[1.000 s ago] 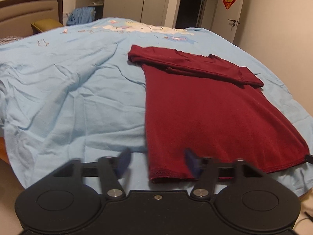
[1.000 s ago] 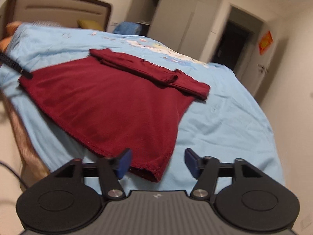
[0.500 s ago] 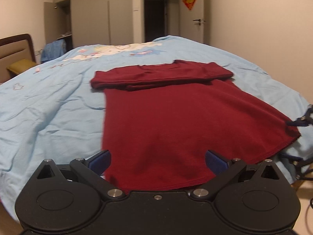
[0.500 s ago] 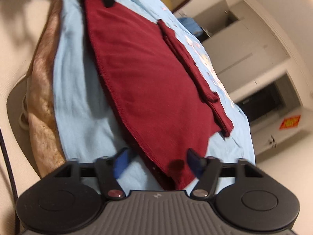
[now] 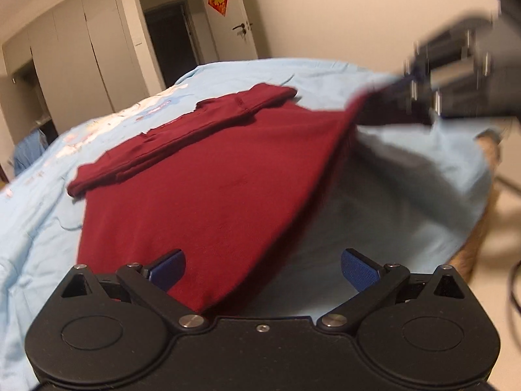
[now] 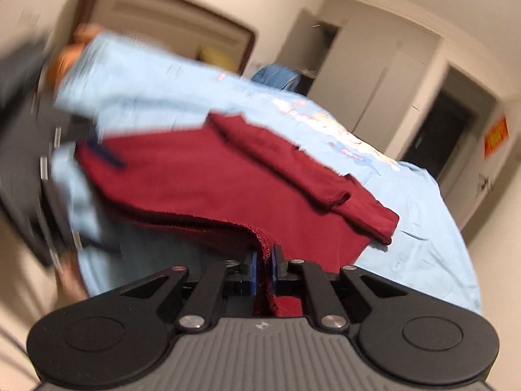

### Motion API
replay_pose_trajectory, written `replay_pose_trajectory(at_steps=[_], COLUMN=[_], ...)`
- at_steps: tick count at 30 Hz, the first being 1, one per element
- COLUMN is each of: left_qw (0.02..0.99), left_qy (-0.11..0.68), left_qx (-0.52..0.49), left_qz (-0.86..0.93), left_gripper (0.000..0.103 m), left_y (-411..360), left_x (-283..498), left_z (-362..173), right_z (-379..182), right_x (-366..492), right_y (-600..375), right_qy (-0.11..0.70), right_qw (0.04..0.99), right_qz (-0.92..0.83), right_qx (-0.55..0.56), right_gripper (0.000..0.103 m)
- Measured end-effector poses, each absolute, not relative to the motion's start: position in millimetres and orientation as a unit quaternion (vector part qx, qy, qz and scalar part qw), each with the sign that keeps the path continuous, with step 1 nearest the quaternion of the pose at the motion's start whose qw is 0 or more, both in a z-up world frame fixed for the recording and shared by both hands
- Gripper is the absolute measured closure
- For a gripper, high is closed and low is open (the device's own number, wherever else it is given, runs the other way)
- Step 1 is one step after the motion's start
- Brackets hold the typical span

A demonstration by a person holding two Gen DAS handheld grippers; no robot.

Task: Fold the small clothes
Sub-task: 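Lift the hem with both grippers and fold it toward the collar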

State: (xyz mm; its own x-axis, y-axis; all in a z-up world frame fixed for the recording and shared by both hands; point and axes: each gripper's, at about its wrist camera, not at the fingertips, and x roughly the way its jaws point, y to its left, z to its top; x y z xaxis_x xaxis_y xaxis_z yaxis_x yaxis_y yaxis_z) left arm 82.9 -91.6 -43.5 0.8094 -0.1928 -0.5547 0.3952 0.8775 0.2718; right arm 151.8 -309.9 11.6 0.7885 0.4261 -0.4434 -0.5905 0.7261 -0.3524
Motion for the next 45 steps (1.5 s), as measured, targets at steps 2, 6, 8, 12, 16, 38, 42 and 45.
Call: replay_pose_trajectory(at_steps=[2, 6, 8, 12, 16, 38, 42, 45], left_qw=[0.933, 0.938, 0.939, 0.941, 0.951, 0.994, 0.992, 0.988], left_qy=[0.262, 0.245, 0.240, 0.213, 0.191, 0.026, 0.034, 0.053], left_qx=[0.210, 0.232, 0.242, 0.263, 0.241, 0.075, 0.100, 0.130], left_qz=[-0.132, -0.073, -0.051, 0.009, 0.028, -0.068, -0.075, -0.070], left_gripper=[0.012, 0.037, 0.053, 0.069, 0.095, 0.099, 0.099, 0.099], left_y=[-96.0, -85.8, -75.4, -46.7, -20.8, -1.0, -4.9, -9.6], left_x=[88.9, 95.1, 95.1, 85.4, 71.9, -23.7, -14.0, 8.1], left_z=[-46.1, -47.3, -48.1, -46.2, -37.6, 138.0, 144.0, 143.8], right_z=[24.1, 42.3, 46.6, 46.7, 39.9, 138.7, 149.9, 151.5], right_x=[157.5, 161.6, 161.9, 157.8, 144.9, 39.4, 60.3, 93.0], right_y=[-314.4, -321.3, -323.8, -328.5, -326.0, -374.6, -383.0, -377.3], right_qy=[0.165, 0.151, 0.146, 0.139, 0.119, -0.023, -0.021, -0.008], right_qw=[0.922, 0.930, 0.933, 0.939, 0.944, 0.968, 0.968, 0.965], right_qz=[0.281, 0.275, 0.270, 0.256, 0.239, 0.204, 0.207, 0.206], right_qx=[-0.211, -0.190, -0.190, -0.185, -0.194, -0.147, -0.141, -0.163], right_gripper=[0.094, 0.094, 0.094, 0.095, 0.095, 0.096, 0.096, 0.095])
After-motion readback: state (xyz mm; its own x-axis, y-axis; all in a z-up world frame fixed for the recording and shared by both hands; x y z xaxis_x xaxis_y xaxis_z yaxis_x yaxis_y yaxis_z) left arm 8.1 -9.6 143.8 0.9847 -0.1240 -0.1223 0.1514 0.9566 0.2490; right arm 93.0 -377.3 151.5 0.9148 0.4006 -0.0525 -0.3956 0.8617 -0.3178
